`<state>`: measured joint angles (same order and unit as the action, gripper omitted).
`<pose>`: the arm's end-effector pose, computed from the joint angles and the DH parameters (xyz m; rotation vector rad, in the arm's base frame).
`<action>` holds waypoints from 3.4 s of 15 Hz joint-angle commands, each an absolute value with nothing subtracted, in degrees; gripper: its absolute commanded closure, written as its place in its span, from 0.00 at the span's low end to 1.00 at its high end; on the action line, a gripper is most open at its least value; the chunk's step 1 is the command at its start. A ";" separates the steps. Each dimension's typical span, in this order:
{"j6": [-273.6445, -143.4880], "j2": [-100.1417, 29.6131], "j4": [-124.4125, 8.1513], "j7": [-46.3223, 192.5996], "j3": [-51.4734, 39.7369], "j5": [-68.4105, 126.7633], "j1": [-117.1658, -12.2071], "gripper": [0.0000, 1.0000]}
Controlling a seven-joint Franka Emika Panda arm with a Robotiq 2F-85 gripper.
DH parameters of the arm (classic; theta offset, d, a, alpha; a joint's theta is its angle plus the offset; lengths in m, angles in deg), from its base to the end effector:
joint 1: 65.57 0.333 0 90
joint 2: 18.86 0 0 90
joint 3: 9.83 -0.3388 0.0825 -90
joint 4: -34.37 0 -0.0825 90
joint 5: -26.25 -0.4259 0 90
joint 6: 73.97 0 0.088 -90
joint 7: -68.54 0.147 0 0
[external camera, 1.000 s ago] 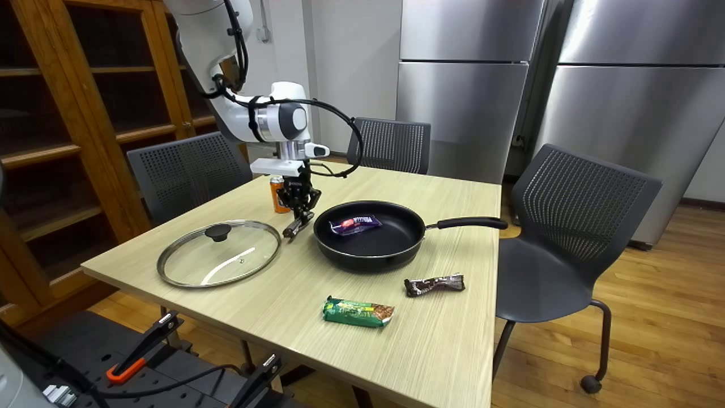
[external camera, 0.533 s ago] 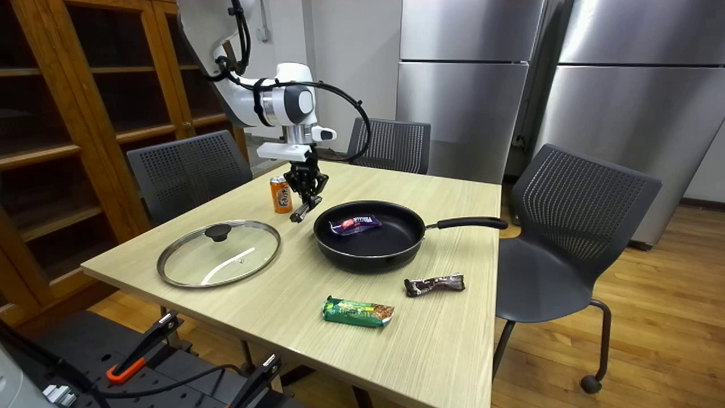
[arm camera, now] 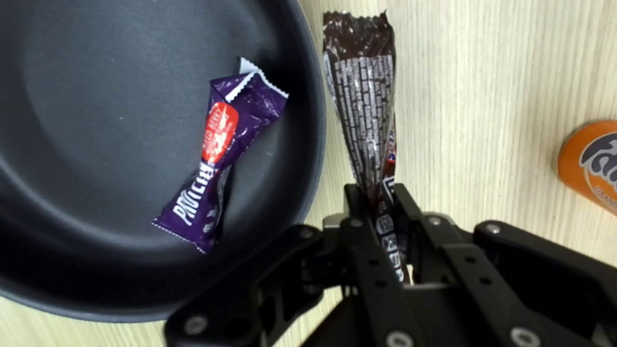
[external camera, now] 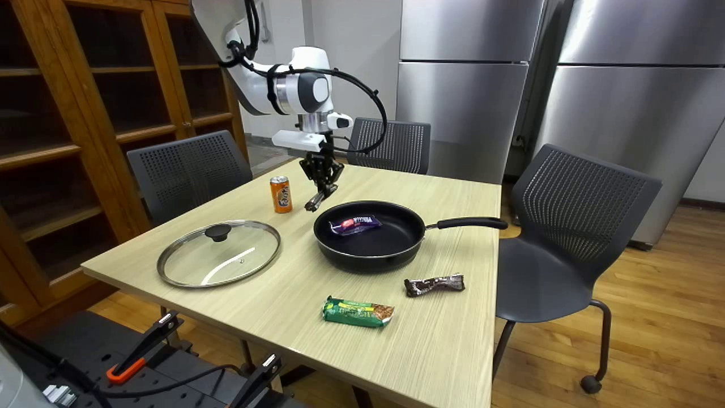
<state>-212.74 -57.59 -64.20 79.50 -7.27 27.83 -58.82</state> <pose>0.7157 0.0534 0.1444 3.0958 -0.1355 0.0495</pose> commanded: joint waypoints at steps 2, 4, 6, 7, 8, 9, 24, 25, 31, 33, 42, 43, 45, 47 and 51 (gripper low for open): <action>-216.13 -52.58 -70.20 79.05 -7.89 25.21 -62.06 0.96; -217.44 -51.58 -71.98 79.08 -7.71 24.09 -63.23 0.96; -218.36 -50.98 -73.49 79.04 -7.60 22.75 -64.54 0.96; -218.70 -50.70 -74.18 79.12 -7.56 22.04 -65.06 0.96; -219.23 -50.50 -74.94 79.25 -7.46 21.26 -65.64 0.96; -219.75 -50.47 -75.54 79.38 -7.37 20.47 -66.21 0.96; -219.65 -54.95 -75.06 84.60 -4.40 14.79 -69.59 0.96; -219.54 -55.40 -74.65 84.94 -4.52 14.46 -69.66 0.96; -218.20 -58.04 -71.30 87.18 -4.44 13.63 -69.37 0.96; -217.71 -59.06 -69.78 88.08 -4.38 13.68 -69.22 0.96; -214.60 -63.86 -63.13 90.50 -4.58 13.73 -68.69 0.96; -214.14 -64.22 -62.59 90.61 -4.61 13.72 -68.66 0.94; -213.61 -64.80 -61.81 90.91 -4.62 13.74 -68.55 0.58; -212.89 -64.86 -61.46 90.95 -4.68 13.71 -68.58 0.45; -212.87 -63.36 -62.76 90.68 -4.76 13.41 -68.83 0.15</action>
